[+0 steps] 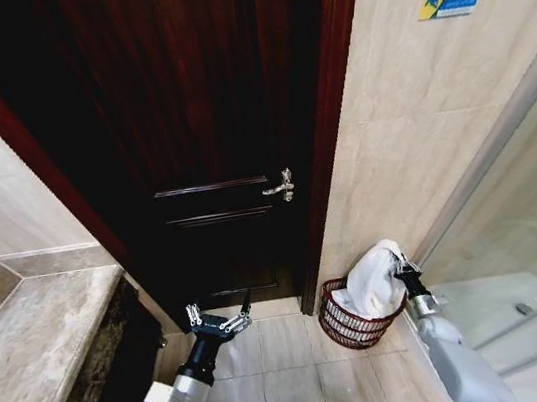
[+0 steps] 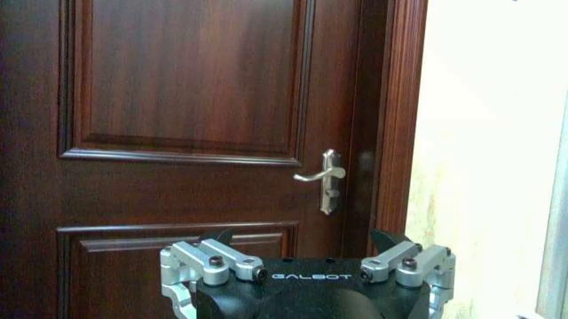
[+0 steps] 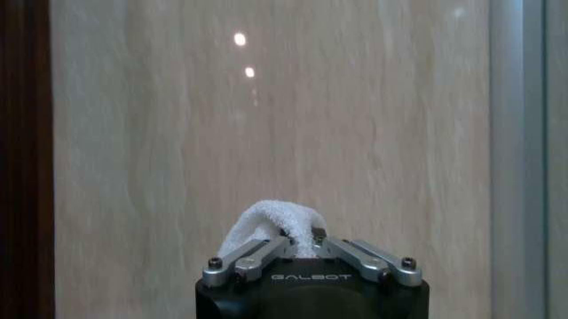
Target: Discard the used towel into the hamper.
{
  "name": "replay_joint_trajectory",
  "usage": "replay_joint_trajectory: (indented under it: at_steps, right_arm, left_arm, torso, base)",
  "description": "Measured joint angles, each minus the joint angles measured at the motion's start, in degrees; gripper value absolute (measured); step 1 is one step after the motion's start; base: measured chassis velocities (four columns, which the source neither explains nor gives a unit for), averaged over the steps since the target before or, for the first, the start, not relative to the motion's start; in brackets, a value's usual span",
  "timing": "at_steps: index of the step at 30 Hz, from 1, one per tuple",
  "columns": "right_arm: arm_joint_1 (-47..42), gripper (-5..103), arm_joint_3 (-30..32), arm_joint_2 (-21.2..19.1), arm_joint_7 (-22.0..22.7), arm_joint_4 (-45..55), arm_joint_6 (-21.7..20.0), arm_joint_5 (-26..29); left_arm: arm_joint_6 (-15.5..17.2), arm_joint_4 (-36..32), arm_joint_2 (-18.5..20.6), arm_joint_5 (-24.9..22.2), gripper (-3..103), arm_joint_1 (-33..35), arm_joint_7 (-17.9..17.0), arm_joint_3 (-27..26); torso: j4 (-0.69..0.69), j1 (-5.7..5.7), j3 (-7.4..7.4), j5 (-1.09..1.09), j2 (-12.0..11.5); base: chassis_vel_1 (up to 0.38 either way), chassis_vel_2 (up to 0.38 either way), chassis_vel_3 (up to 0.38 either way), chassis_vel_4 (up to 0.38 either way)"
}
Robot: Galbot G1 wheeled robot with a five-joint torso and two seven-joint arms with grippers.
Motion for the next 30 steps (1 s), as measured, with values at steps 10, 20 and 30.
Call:
replay_joint_trajectory:
  at_steps: [10, 20, 30]
  right_arm:
    - [1.4, 3, 0.0, 0.5, 0.4, -4.3, -1.3, -3.6]
    - [0.0, 3, 0.3, 2.0, 0.0, -3.9, -2.8, -9.2]
    - [-0.5, 3, 0.3, 1.7, -0.2, -4.9, -3.3, -9.2]
  left_arm:
    - [0.0, 0.0, 0.0, 0.0, 100, 0.0, 0.0, 0.0]
    - [0.0, 0.0, 0.0, 0.0, 100, 0.0, 0.0, 0.0]
    - [0.0, 0.0, 0.0, 0.0, 100, 0.0, 0.0, 0.0]
  torso:
    - [0.0, -0.03, -0.01, -0.02, 0.0]
    - [0.0, -0.03, -0.01, -0.01, 0.0]
    - [0.0, -0.02, -0.01, -0.01, 0.0]
  base:
    - [0.0, 0.0, 0.0, 0.0]
    - [0.0, 0.0, 0.0, 0.0]
    - [-0.045, 0.056, 0.054, -0.055]
